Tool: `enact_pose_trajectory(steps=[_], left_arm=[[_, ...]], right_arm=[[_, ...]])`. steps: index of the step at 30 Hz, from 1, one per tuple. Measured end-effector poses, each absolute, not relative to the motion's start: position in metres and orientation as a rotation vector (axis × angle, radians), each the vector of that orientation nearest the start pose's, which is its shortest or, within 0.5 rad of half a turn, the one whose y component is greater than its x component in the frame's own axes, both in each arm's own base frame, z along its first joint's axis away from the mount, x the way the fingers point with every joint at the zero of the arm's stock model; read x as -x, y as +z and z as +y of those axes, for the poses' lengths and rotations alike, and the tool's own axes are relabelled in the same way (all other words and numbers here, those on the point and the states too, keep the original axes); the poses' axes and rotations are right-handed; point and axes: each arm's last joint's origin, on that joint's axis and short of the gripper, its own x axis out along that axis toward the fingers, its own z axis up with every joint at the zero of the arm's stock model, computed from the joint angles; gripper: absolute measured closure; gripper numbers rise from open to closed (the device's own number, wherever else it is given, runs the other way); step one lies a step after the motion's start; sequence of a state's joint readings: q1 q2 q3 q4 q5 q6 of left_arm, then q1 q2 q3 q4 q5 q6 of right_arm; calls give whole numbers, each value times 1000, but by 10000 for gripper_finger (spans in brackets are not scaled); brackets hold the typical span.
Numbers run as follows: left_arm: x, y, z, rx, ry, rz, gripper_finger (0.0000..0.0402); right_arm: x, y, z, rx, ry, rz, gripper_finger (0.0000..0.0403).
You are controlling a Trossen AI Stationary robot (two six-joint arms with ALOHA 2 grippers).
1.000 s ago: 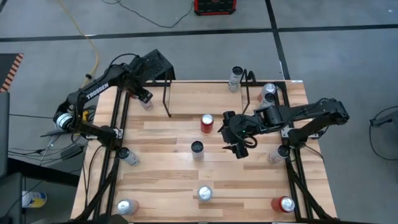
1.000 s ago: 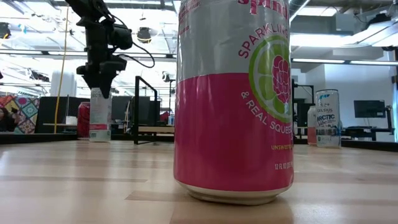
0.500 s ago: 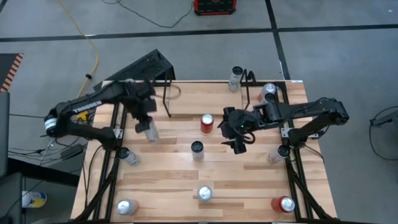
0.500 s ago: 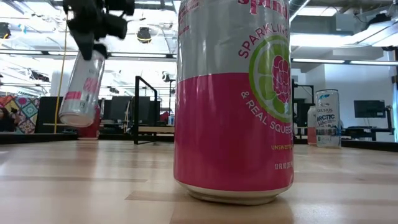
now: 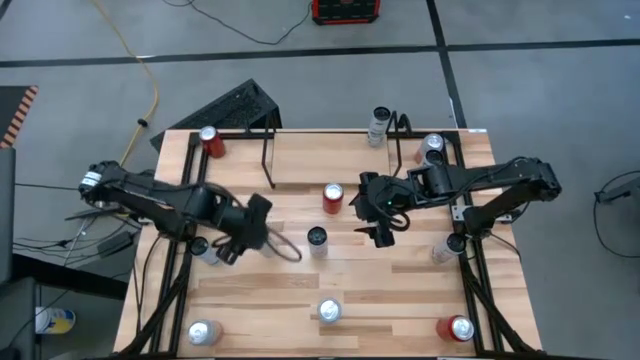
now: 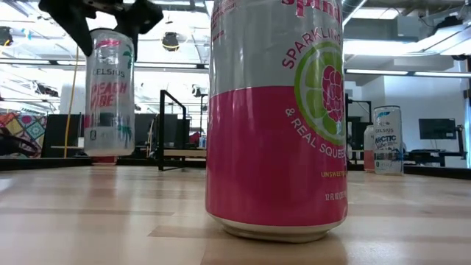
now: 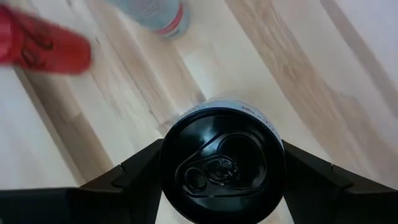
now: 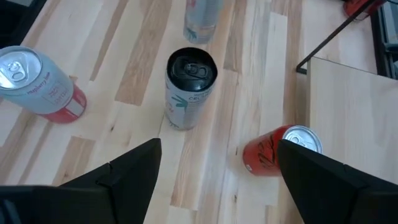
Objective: Place canned beverage on shelf
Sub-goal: Put the top left white pink soda can on the shelf
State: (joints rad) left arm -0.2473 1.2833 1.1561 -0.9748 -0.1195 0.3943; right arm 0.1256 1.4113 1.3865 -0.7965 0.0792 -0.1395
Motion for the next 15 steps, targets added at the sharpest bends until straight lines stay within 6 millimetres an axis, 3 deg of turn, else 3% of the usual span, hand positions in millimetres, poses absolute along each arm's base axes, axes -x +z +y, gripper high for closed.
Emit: enact_pose_trajectory(steps=[7, 15], left_arm=[[-244, 278, -81, -639, -414, 1116, 155], [-257, 263, -91, -635, -446, 1152, 137]], right_arm=[[-288, 347, 36, 219, 108, 815, 58], [-288, 347, 36, 233, 113, 815, 58]])
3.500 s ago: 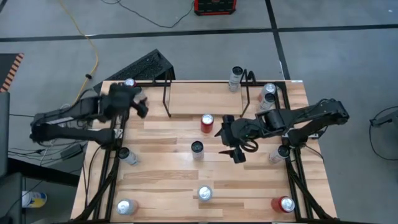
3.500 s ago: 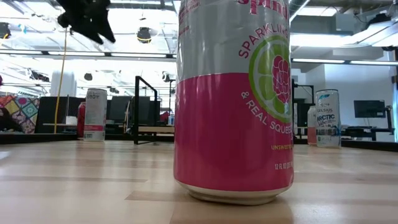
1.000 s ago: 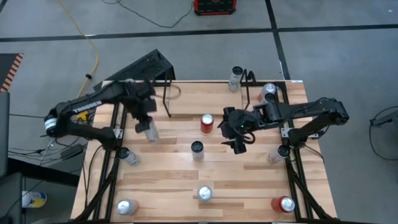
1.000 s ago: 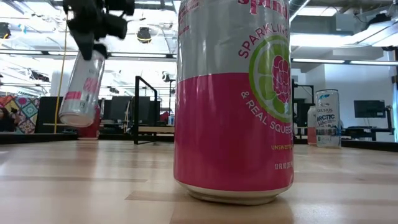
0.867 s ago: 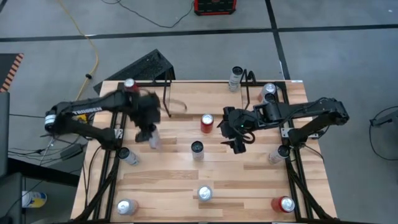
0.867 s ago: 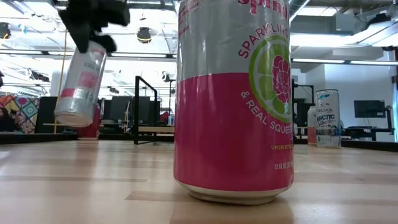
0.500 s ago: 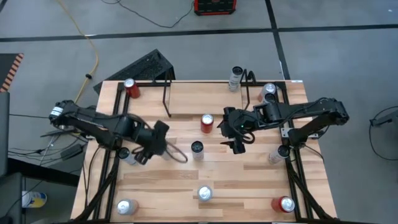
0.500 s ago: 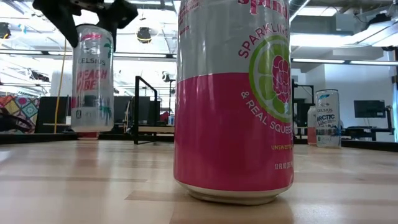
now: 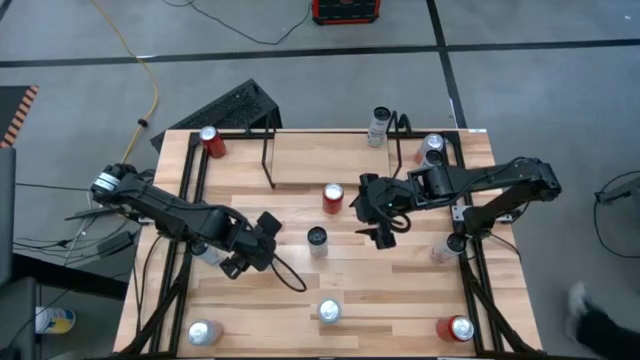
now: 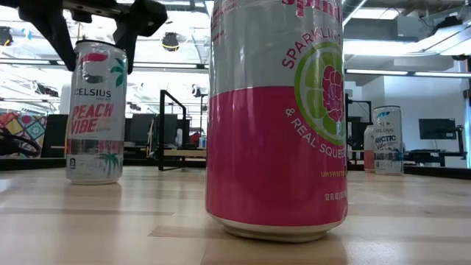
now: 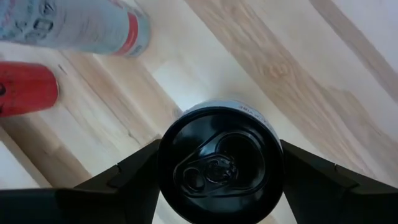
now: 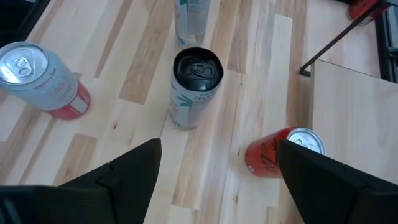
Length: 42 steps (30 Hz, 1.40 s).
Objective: Place canned beverage on shelf
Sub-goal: Put the top left white pink soda can on the shelf
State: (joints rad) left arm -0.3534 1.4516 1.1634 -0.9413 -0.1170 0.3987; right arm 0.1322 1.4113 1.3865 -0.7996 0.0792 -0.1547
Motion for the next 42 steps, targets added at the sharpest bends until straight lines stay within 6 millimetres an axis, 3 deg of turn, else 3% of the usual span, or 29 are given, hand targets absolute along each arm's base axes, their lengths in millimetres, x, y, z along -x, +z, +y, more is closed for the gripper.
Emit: enact_pose_trajectory(steps=[19, 26, 30, 34, 39, 42], left_arm=[[-255, 273, -90, -507, -364, 1078, 89], [-254, 304, -89, -433, -271, 1076, 88], [-252, 326, -88, -251, -163, 1082, 88], [-255, 343, -80, 112, 54, 1054, 88], [-255, 341, -71, 366, 337, 1014, 88], [-256, 338, -71, 494, 382, 1014, 88]], right_arm=[[-288, 347, 36, 236, 115, 816, 58], [-288, 347, 36, 236, 115, 816, 58], [-288, 347, 36, 236, 115, 818, 58], [-288, 347, 36, 237, 115, 819, 58], [-288, 347, 36, 244, 118, 818, 58], [-287, 347, 36, 244, 119, 823, 58]])
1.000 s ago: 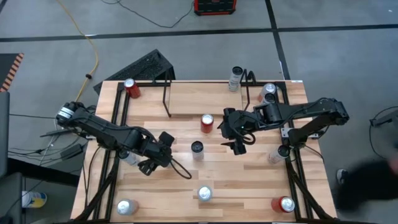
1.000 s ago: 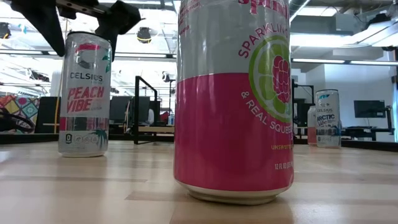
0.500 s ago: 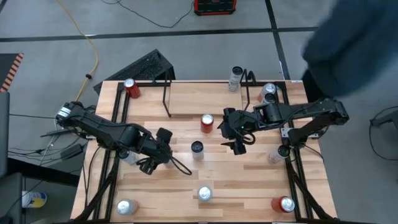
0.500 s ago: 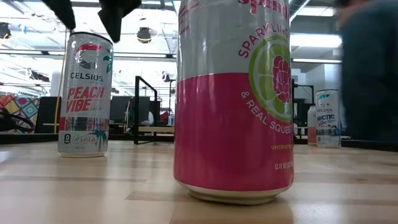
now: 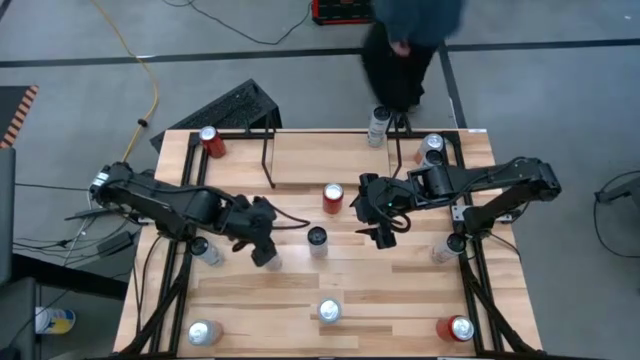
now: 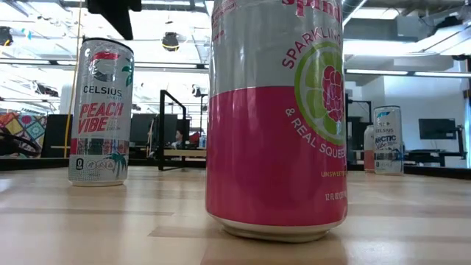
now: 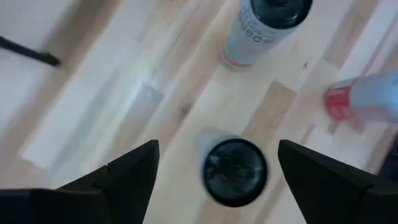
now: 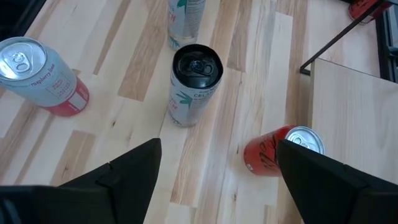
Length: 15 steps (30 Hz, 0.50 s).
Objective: Place canned beverage on shelf
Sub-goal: Put the top left white pink soda can on the shelf
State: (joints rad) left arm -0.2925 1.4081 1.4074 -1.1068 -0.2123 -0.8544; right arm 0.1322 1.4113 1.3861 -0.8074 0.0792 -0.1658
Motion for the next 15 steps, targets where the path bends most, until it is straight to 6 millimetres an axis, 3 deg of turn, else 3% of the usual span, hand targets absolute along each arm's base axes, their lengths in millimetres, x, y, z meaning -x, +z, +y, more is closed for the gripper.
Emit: enact_pose_trajectory(steps=[8, 15], left_arm=[[-255, 336, -73, 552, 393, 1027, 88], [-266, 319, -81, 514, 412, 1115, 88]], right_arm=[[-287, 346, 37, 247, 124, 824, 58], [-287, 346, 38, 247, 126, 825, 58]])
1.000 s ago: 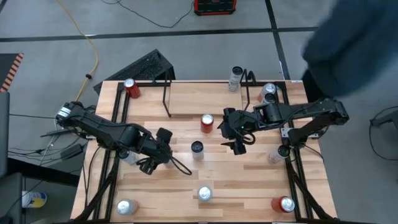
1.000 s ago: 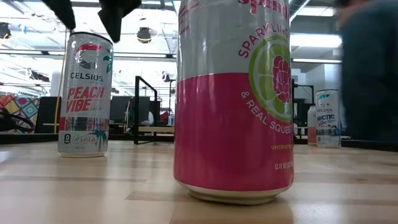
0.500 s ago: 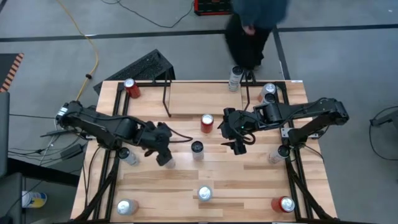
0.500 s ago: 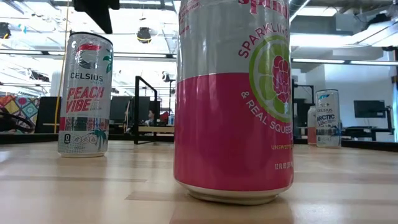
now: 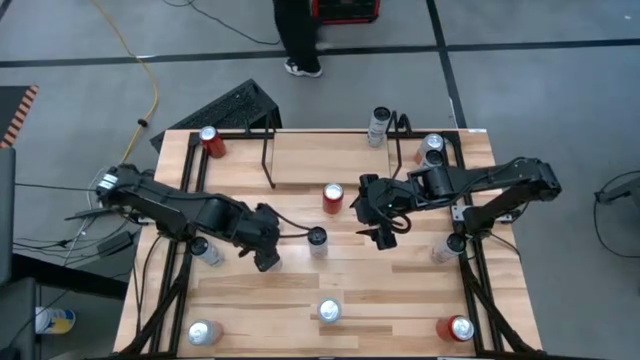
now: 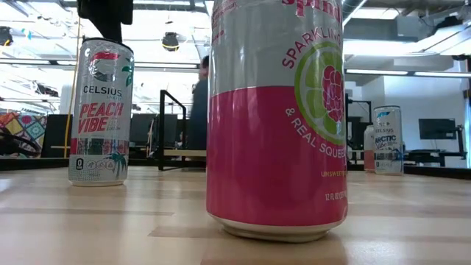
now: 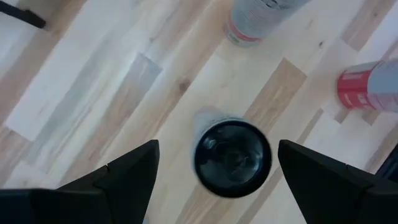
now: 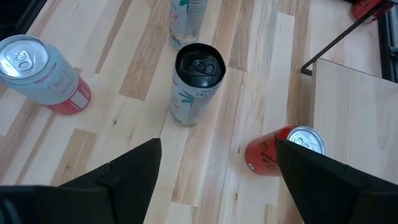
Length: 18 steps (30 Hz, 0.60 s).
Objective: Place canned beverage on shelf
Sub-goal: Put the top left white pink soda can on the shelf
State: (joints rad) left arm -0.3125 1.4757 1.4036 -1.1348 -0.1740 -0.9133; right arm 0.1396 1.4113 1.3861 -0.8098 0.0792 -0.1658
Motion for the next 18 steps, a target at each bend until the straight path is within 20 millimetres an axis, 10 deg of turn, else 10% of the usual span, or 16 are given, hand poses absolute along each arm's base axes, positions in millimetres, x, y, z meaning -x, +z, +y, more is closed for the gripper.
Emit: enact_pose_trajectory(steps=[18], left_arm=[[-286, 285, -91, 455, 402, 1278, 88]], right_arm=[[-286, 346, 43, 254, 143, 825, 58]])
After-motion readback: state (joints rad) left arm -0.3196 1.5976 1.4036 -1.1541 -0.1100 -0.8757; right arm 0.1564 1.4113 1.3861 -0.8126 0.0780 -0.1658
